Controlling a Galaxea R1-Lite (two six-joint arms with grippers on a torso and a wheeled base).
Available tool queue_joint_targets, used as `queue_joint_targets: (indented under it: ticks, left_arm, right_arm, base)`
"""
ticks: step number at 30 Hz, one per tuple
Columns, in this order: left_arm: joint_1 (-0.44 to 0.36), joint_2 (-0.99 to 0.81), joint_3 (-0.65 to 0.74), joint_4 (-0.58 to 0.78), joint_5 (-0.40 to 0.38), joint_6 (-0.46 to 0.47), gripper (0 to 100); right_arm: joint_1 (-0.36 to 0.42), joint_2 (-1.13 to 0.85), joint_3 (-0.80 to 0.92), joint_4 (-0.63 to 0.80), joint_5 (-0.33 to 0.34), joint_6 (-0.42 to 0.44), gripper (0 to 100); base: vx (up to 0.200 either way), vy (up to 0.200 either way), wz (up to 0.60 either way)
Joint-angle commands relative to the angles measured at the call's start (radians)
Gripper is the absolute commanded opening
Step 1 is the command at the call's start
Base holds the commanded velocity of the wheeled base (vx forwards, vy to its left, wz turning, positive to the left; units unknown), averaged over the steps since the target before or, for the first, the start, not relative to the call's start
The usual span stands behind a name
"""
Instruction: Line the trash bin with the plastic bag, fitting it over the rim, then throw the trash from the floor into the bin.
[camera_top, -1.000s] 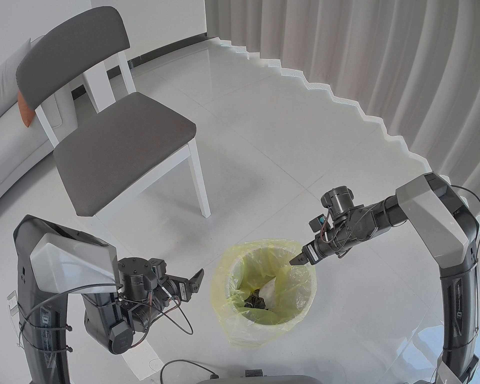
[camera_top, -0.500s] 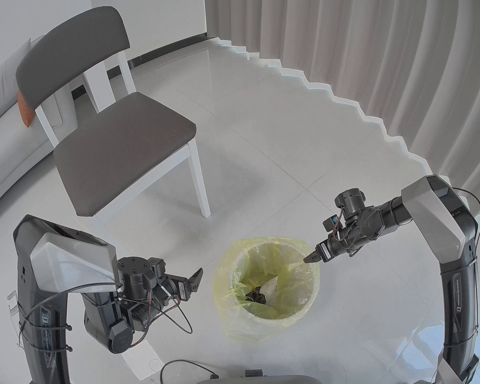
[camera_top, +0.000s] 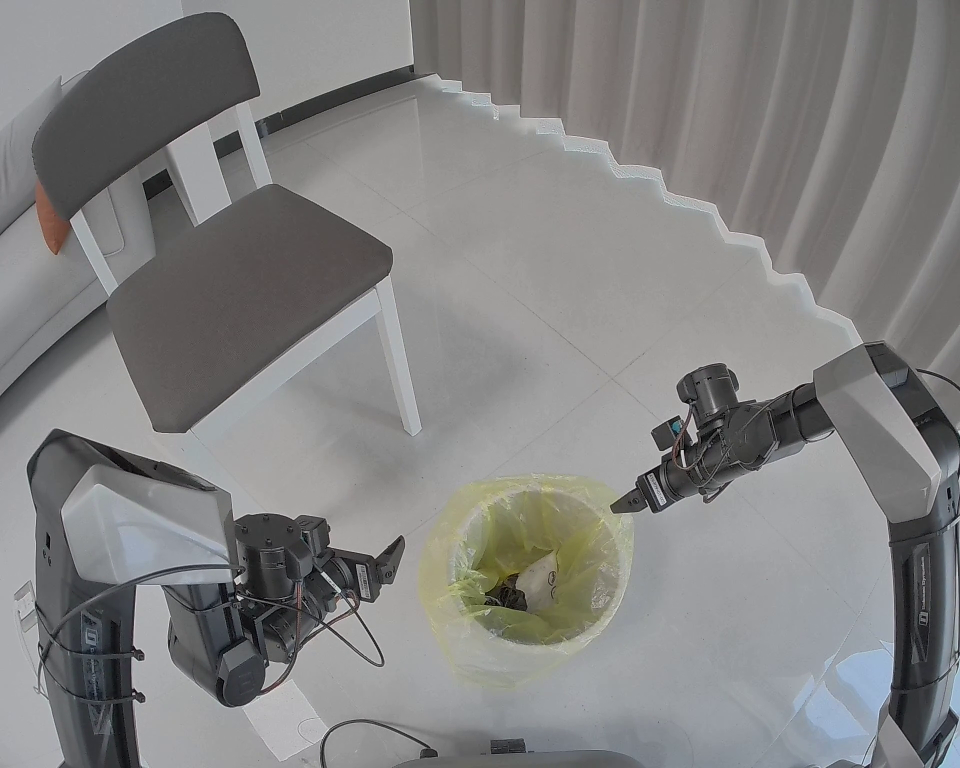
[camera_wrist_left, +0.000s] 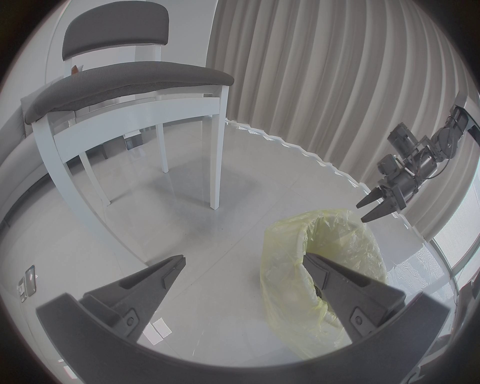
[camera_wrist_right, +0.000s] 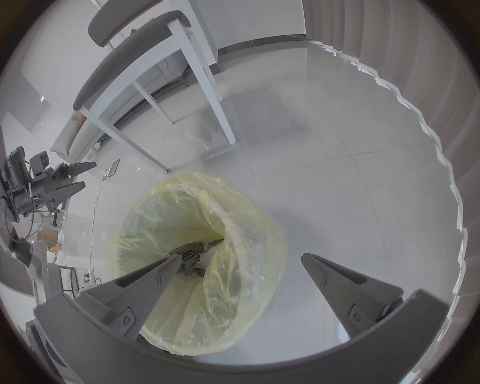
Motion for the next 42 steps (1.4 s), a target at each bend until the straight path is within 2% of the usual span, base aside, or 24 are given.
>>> queue_joint_targets:
  ticks: [1, 9, 14, 21, 28, 36, 42]
  left_arm:
    - [0.000, 0.002, 0.002, -0.018, 0.000, -0.001, 100]
    - [0.000, 0.002, 0.002, -0.018, 0.002, -0.001, 100]
    - [0.000, -0.007, 0.002, -0.018, 0.005, -0.001, 100]
    - [0.000, -0.007, 0.002, -0.018, 0.013, -0.001, 100]
    - [0.002, -0.001, -0.001, -0.018, 0.011, -0.002, 100]
    - [0.019, 0.000, 0.014, -0.018, 0.006, 0.007, 100]
    - [0.008, -0.035, 0.049, -0.018, -0.004, 0.016, 100]
  right_arm:
    - [0.001, -0.002, 0.001, -0.001, 0.000, -0.001, 100]
    - [0.004, 0.035, -0.016, -0.006, 0.000, -0.001, 100]
    - [0.004, 0.130, -0.105, 0.012, 0.002, 0.002, 100]
    - [0.013, 0.239, -0.264, 0.126, 0.000, 0.001, 100]
    - [0.019, 0.259, -0.324, 0.170, 0.000, -0.004, 100]
    - [-0.038, 0.110, -0.284, 0.281, -0.009, -0.021, 100]
    - [-0.064, -0.134, -0.099, 0.279, -0.014, -0.019, 100]
  base:
    - [0.000, 0.000, 0.00]
    - [0.000, 0.000, 0.00]
    - [0.000, 0.000, 0.00]
    - [0.000, 0.000, 0.00]
    - [0.000, 0.000, 0.00]
    - [0.000, 0.000, 0.00]
    - [0.000, 0.000, 0.00]
